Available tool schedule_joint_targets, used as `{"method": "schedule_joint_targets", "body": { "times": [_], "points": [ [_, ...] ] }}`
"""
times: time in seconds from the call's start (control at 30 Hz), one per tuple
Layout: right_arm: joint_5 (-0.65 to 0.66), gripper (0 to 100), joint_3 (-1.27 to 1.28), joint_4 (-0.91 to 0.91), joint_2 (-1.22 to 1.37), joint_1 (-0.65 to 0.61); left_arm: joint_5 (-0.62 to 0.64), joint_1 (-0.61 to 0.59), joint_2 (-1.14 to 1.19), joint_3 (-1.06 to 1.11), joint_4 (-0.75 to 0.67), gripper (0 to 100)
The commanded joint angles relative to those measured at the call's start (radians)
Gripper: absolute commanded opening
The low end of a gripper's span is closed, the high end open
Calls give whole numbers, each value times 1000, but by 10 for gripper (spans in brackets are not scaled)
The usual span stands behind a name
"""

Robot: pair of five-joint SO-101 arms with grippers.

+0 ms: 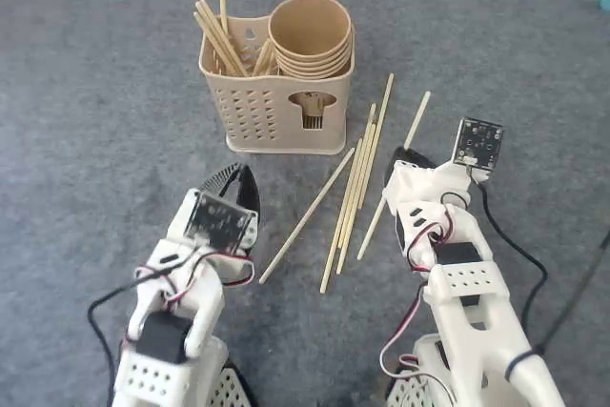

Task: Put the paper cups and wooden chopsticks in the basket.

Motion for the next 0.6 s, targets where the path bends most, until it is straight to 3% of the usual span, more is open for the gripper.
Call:
{"method": "schedule_joint_targets", "body": {
  "times": [0.0, 0.13, 0.33, 0.57],
  "points": [
    [-9, 8, -5, -18, 5, 13, -6, 25, -40, 2, 83, 16],
    [-9, 8, -5, -18, 5, 12, -6, 34, 43, -4, 109, 36],
    [-9, 8, 8, -21, 5, -7, -2, 29, 227, -143, 184, 222],
    [-9, 8, 8, -18, 5, -7, -3, 35, 531, -309, 100, 220]
  ]
}}
